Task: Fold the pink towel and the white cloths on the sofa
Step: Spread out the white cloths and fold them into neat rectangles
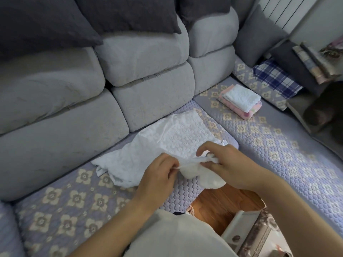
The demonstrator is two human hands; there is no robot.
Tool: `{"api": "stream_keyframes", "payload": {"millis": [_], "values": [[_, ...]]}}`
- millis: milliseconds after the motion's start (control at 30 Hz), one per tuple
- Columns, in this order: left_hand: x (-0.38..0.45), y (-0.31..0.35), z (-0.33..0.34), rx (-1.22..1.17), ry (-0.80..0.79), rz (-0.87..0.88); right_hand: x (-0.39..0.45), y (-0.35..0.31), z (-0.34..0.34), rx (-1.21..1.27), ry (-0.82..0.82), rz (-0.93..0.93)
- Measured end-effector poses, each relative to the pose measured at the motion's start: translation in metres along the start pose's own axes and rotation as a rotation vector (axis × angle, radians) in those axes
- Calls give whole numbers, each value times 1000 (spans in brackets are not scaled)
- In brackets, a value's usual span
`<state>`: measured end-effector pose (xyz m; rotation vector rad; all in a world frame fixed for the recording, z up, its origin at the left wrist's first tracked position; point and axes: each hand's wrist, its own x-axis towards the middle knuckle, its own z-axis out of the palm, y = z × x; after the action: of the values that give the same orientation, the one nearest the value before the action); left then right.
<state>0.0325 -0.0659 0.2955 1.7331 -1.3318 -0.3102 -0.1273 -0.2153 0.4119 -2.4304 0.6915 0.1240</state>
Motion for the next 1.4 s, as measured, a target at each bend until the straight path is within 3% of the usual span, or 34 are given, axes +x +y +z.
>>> {"api": "stream_keyframes", "payload": {"millis": [133, 300, 467, 600, 700, 833, 967, 1100, 1133, 1233, 1267, 1333, 1400], "values": [[-19, -8, 14, 35, 83, -6, 6, 0, 5, -97, 9, 4], [-28, -15, 35, 42, -92, -58, 4, -7, 6, -14, -13, -28], [-16, -24, 39, 316, -2, -127, 0, -13, 2, 100, -16, 34], [-10, -53, 40, 445, -109, -219, -5, -16, -3, 139, 26, 84], [-6, -68, 40, 350, -204, -212, -9, -17, -6, 171, 65, 118], [-18, -74, 30, 212, -66, -67, -10, -5, -9, 219, 243, 211], [-32, -57, 7, 82, -146, -266, -9, 4, -9, 225, 434, 297], [-32, -42, -3, 204, -289, -46, -5, 7, -6, 247, 474, 369], [-32, -39, -4, 213, -345, -61, -4, 8, -5, 246, 470, 380], [-38, -53, 0, 490, -352, 301, 0, 8, -3, 233, 459, 401], [-39, -58, 0, 487, -339, 352, 1, 7, -3, 236, 461, 408], [-38, -60, -2, 346, -267, 314, 2, 7, -4, 256, 485, 434], [-40, -60, -4, 128, -173, 71, 3, 7, -5, 302, 531, 460]]}}
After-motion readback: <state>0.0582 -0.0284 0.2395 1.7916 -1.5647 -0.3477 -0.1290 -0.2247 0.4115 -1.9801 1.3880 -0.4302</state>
